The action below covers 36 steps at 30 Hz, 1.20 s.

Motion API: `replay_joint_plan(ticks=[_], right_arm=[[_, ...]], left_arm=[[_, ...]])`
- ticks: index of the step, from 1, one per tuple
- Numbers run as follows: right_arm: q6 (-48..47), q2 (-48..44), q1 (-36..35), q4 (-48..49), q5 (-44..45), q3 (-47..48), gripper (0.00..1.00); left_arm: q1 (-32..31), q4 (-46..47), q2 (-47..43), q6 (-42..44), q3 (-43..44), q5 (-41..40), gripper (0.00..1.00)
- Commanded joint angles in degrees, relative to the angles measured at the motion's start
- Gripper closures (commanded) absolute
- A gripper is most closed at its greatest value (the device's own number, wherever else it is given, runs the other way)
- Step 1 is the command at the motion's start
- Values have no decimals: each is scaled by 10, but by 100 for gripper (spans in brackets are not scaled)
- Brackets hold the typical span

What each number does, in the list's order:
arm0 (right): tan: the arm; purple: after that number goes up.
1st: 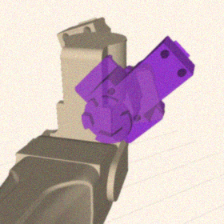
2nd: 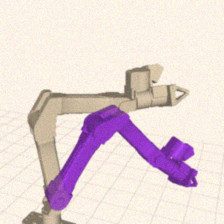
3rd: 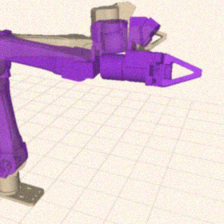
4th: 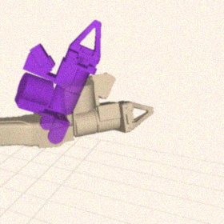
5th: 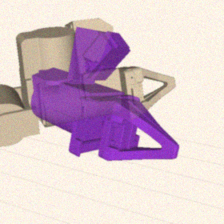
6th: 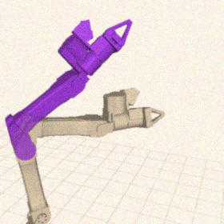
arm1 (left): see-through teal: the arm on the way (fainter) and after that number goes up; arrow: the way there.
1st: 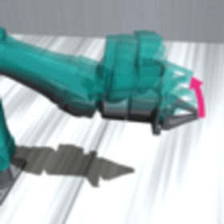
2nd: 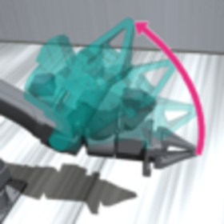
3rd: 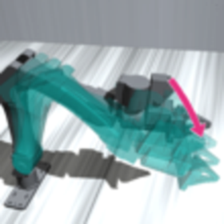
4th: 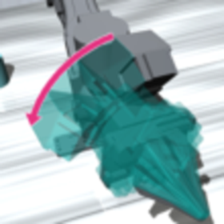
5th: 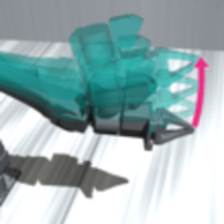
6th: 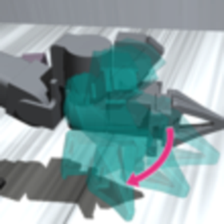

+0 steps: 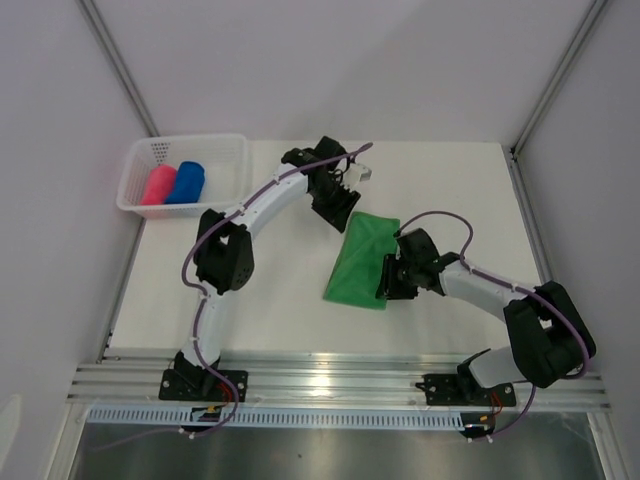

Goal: Roll the towels
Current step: Fold the towel

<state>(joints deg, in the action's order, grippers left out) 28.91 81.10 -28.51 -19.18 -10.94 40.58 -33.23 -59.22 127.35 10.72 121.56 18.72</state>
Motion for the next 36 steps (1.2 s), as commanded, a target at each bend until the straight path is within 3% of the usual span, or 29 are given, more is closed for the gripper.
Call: replay_joint_plan(ticks=[1, 3, 4, 7, 8, 18, 20, 22, 25, 29, 36], right_arm=[[38, 8, -12, 23, -14, -22, 60], [39, 15, -13, 22, -29, -28, 65], [35, 17, -15, 10, -29, -30, 78], [27, 22, -15, -26, -32, -34, 100], [27, 21, -15, -40, -32, -32, 100], [70, -79, -36, -267, -57, -29, 100], [95, -121, -41, -312, -49, -23, 75], [114, -145, -38, -353, -28, -2, 58], [100, -161, -23, -379, 42, 43, 54], [36, -113, 9, -328, 110, 165, 55], [-34, 161, -27, -206, 224, 374, 60]], left_arm=[[7, -4, -24, -18, -39, 2, 49], [7, -12, -20, -18, -28, 5, 49], [8, -13, -19, -19, -29, 9, 50], [8, -10, -30, -20, -44, 12, 50], [7, -6, -32, -20, -47, 13, 50], [1, 0, -37, -34, -66, 48, 52], [0, 6, -40, -38, -79, 58, 52], [-2, 11, -40, -39, -88, 62, 52], [-5, 13, -35, -38, -94, 75, 53], [-2, 15, -44, -46, -96, 83, 53], [50, 48, -125, -53, -153, 42, 51]])
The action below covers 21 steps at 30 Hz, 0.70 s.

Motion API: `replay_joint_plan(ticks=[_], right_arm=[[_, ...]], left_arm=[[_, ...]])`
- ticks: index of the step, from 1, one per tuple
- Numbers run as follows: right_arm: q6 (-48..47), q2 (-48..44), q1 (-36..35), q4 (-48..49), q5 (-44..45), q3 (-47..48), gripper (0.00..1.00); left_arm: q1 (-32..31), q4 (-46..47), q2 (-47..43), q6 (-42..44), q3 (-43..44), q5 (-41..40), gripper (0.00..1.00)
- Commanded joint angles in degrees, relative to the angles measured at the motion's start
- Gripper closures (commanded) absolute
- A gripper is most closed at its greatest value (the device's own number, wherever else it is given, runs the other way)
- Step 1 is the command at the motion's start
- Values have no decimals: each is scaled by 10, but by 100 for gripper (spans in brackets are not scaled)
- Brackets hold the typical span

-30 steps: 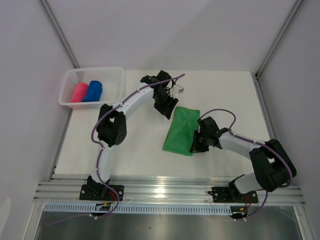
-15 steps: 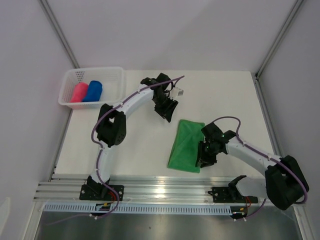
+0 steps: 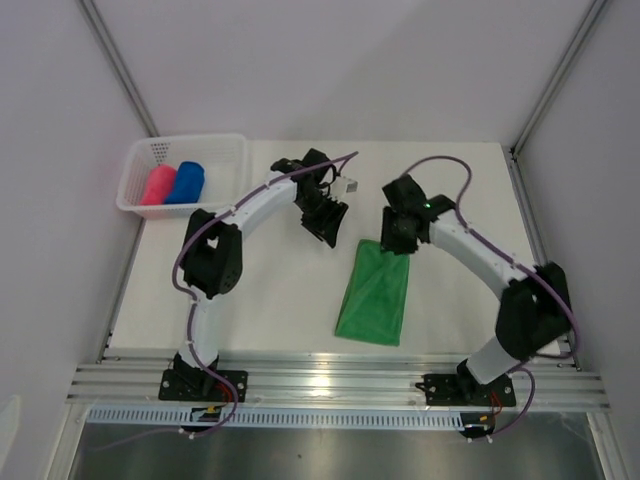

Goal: Roll the towels
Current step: Fold the towel

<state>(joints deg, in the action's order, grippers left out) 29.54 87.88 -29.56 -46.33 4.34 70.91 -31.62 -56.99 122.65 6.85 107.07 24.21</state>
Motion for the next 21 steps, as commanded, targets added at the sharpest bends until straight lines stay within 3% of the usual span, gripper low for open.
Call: replay_joint_plan(ticks=[1, 7, 12, 16, 21], right_arm=[[-40, 119, -18, 71, 82, 88, 61], [-15, 256, -18, 108, 93, 159, 62], [-15, 316, -25, 108, 77, 193, 63], [4, 339, -30, 119, 30, 194, 88], [56, 340, -52, 177, -73, 189, 93]], left_arm=[[50, 28, -86, -13, -20, -16, 51], [100, 45, -144, -8, -67, -35, 50], [109, 50, -160, -2, -93, -32, 50], [109, 50, -159, -1, -89, -27, 50], [110, 52, -159, 4, -99, -24, 50]])
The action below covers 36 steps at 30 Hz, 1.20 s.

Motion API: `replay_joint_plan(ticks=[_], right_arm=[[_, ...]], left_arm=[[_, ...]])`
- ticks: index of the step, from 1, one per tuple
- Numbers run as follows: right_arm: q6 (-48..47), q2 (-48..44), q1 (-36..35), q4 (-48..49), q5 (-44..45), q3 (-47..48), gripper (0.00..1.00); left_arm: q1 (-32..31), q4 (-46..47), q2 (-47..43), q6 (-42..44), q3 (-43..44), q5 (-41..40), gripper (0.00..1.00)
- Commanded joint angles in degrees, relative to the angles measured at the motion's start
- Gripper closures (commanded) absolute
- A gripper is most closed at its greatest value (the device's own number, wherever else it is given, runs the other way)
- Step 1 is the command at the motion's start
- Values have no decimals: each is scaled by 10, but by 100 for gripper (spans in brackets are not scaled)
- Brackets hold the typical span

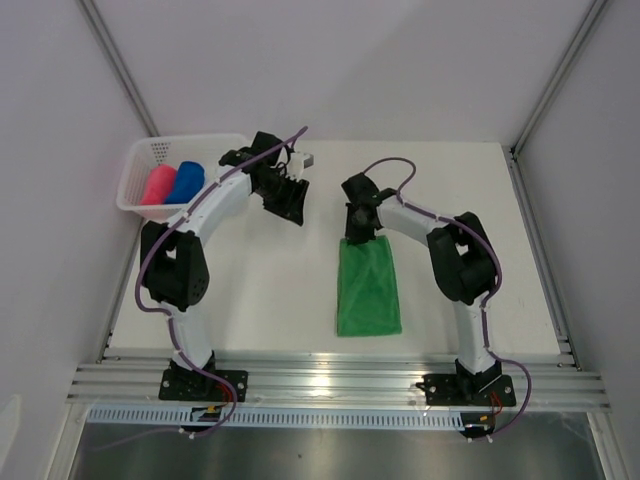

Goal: Roll the towels
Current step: Fold the towel

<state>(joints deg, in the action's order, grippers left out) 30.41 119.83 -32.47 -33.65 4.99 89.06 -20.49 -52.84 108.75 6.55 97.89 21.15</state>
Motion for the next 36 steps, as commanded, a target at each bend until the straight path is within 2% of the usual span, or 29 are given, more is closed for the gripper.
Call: replay_joint_plan(ticks=[1, 5, 9, 12, 15, 18, 21, 23, 26, 31, 36], right_arm=[[64, 22, -25, 59, -112, 9, 93], [62, 16, -36, 89, -151, 27, 90], [17, -2, -30, 54, -170, 73, 64], [-17, -34, -23, 39, -163, 72, 59], [-29, -104, -5, 19, -137, 41, 58], [-35, -195, 13, -3, -107, -53, 59], [-38, -281, 17, -12, -106, -181, 61], [-26, -337, 18, -8, -114, -270, 62], [-9, -403, 19, -4, -99, -364, 62], [40, -475, 34, 50, -106, -466, 63], [47, -495, 36, 72, -133, -506, 62]], left_arm=[[-2, 12, -18, 7, -12, 7, 50], [-3, 8, -4, 5, -15, 22, 50], [-4, 19, 2, -3, -36, 28, 50], [-20, 25, 17, -9, -46, 40, 50], [-57, 24, 41, -17, -45, 47, 50], [-93, 28, 66, -21, -45, 36, 50], [-109, 10, 96, -24, -3, 22, 51], [-108, 1, 125, -25, 12, -16, 51], [-102, -9, 153, -22, 39, -31, 52], [-115, -43, 191, -13, 94, -4, 58], [-112, -48, 198, -12, 83, -21, 54]])
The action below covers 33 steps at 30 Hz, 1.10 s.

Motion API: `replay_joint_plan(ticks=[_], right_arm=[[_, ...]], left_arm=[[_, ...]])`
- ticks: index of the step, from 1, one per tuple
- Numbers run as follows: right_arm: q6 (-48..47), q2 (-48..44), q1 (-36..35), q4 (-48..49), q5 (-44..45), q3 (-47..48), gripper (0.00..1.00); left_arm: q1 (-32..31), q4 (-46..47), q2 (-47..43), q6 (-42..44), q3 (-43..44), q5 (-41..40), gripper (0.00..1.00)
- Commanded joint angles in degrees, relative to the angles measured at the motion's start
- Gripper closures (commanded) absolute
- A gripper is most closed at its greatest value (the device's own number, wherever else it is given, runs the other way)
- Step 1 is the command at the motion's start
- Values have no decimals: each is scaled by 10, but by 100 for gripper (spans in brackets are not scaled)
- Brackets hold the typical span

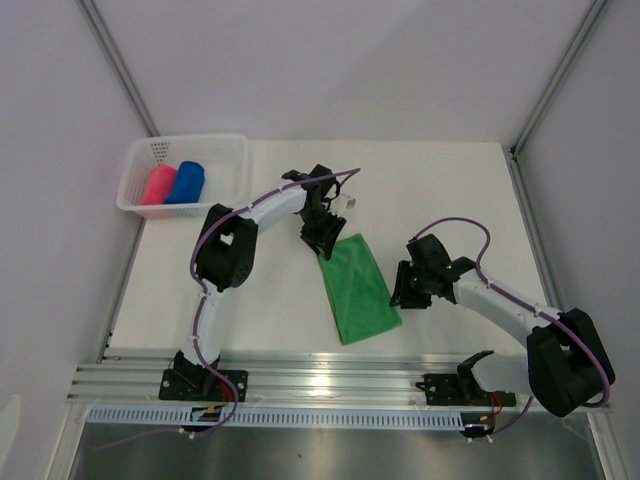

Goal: Roll the towels
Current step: Fold the towel

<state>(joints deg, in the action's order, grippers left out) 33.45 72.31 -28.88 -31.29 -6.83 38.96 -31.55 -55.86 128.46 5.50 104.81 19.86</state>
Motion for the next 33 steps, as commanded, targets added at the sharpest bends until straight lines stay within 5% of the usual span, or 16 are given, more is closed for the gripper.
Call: replay_joint_plan(ticks=[1, 6, 12, 21, 28, 33], right_arm=[[15, -21, 0, 45, -30, -7, 62], [14, -41, -3, 42, -63, -40, 61], [7, -16, -1, 40, -41, -52, 62], [5, -4, -1, 33, -43, -64, 64], [13, -9, -2, 33, -54, -82, 90], [17, -18, -4, 29, -60, -93, 98]], left_arm=[[0, -15, -1, -3, 9, -10, 53], [6, -9, -8, -2, 1, -21, 52], [6, -9, -1, 0, 4, -7, 64], [11, -14, 9, 12, 3, 46, 99], [27, -12, 1, 22, 8, 16, 99], [31, -1, -6, 36, 15, -32, 99]])
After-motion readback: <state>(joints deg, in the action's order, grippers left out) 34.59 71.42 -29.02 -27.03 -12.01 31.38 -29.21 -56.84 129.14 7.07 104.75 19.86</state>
